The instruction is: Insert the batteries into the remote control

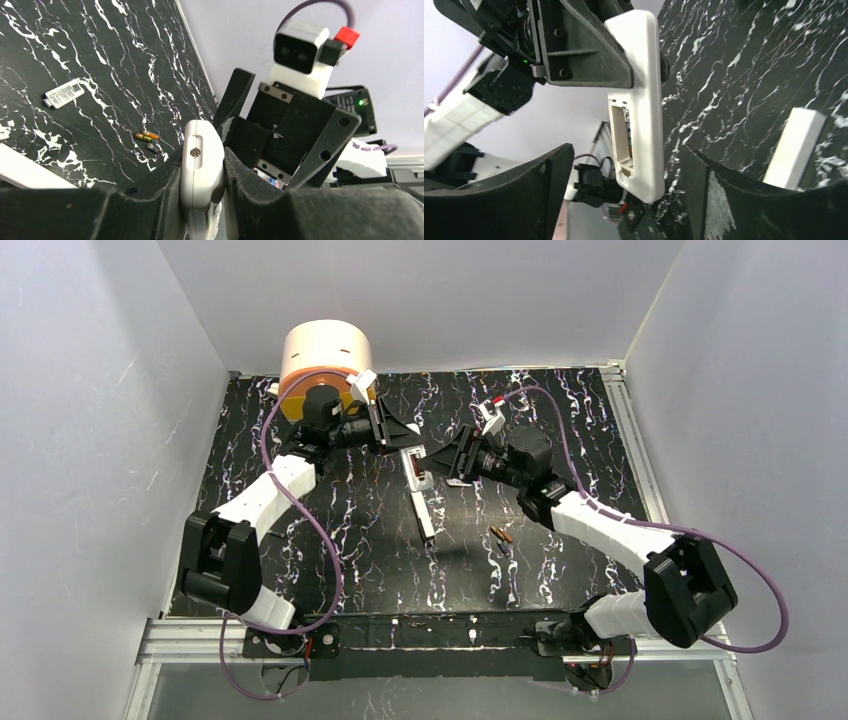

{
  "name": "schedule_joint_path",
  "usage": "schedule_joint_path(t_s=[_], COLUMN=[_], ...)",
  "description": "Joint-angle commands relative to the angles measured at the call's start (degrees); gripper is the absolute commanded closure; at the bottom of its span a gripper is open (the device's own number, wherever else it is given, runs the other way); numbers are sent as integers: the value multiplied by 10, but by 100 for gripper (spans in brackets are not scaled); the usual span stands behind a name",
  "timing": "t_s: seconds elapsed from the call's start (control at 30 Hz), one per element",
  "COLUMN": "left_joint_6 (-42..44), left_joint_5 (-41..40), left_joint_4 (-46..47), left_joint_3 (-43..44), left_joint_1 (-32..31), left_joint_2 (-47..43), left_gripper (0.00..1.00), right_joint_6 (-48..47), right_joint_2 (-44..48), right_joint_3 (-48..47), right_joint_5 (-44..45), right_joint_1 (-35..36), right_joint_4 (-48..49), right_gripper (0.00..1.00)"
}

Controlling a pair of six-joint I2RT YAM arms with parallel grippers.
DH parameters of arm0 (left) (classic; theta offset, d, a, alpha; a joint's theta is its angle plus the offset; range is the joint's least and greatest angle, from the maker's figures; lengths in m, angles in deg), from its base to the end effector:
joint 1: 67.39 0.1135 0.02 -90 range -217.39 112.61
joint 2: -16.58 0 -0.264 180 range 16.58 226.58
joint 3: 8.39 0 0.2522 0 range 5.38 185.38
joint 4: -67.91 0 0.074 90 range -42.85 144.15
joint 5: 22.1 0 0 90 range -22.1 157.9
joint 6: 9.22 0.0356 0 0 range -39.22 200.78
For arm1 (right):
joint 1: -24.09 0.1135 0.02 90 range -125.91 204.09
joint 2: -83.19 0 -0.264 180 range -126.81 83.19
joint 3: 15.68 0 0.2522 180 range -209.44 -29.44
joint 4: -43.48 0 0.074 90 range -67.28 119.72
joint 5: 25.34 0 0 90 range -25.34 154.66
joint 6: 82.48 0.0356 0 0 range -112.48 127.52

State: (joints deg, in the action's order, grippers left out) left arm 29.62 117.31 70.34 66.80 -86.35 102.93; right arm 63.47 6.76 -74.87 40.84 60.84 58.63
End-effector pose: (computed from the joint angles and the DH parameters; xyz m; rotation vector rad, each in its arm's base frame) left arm 0.3191 -0.1382 0.3134 0.1865 1.9566 -1.5896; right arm 0.2361 0.1943 0.2915 -0.0612 1.8509 1.5302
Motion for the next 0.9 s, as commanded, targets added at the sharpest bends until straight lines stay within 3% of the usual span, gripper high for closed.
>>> schedule_joint_path(t_s=[0.0,0.23,0.7,0.87], left_joint_6=[27,39,38,37], left_joint_5=[44,58,59,54], left_joint_4=[-5,-6,-5,-5], left_joint_3=[17,12,2,1], left_joint_1=[2,2,2,2], left_joint_2=[-42,-49,-51,-53], left_gripper=[100,100,100,100], right_joint_6=[-118,-124,-132,-149], right_joint_2=[2,-18,-41,-45], right_joint_3=[-46,-62,-75,-91], right_joint_5=[-15,-25,-12,19], right_joint_1=[0,0,0,0], right_joint_4=[-72,-72,-88,-130], right_gripper=[20,36,27,38])
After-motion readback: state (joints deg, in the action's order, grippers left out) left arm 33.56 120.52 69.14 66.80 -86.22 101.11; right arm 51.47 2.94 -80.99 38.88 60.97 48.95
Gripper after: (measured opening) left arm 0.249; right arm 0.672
